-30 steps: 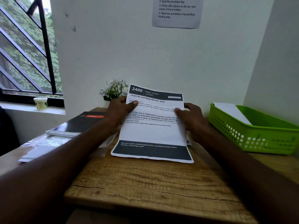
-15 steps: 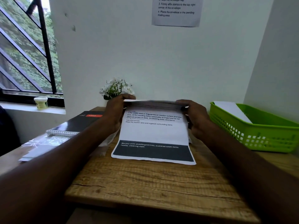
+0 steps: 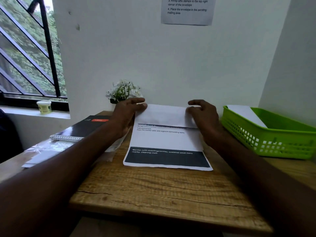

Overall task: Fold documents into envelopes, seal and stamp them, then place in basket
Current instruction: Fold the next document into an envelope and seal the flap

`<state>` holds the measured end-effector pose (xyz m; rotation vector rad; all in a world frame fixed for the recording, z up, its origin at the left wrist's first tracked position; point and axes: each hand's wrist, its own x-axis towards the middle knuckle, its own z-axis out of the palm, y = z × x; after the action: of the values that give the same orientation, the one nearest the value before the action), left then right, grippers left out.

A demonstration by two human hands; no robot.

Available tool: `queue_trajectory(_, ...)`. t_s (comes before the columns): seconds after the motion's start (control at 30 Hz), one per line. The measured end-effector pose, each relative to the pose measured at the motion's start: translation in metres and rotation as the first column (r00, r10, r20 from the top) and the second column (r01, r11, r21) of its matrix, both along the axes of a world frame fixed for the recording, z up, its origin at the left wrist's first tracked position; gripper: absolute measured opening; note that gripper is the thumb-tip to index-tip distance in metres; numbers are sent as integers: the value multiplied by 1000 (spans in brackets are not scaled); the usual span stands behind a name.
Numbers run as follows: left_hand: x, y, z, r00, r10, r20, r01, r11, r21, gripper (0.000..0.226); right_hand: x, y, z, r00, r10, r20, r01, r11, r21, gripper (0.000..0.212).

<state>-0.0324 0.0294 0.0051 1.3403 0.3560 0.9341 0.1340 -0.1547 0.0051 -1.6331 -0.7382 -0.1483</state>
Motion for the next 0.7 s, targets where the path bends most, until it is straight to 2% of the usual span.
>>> queue_trajectory(0.07,-3,-2,1,999,28,-36,-22,987,160,23,0,1,-3,929,-82,362,136,983,-126,28)
queue_trajectory(0.13,-5,-7,3,998,37,-59,-17,952,307,17,-4,4,-3,837,-29,547,143,975,-167,31)
queue_trajectory(0.27,-5,-18,5,998,32,-63,1,886,463,13,-17,7,-5,790,115,603,-1,983,-186,22)
queue_trajectory(0.37,-5,-21,3,996,-48,-79,80,878,471,14,-21,6,-5,823,163,544,-103,985,-140,13)
queue_trajectory(0.57,-3,-18,1,993,-58,-103,101,870,483,21,-26,8,-5,833,161,529,-109,986,-129,9)
queue_trajectory(0.7,-2,-13,3,994,16,-106,43,846,531,2,-29,8,-3,807,110,581,-38,990,-136,12)
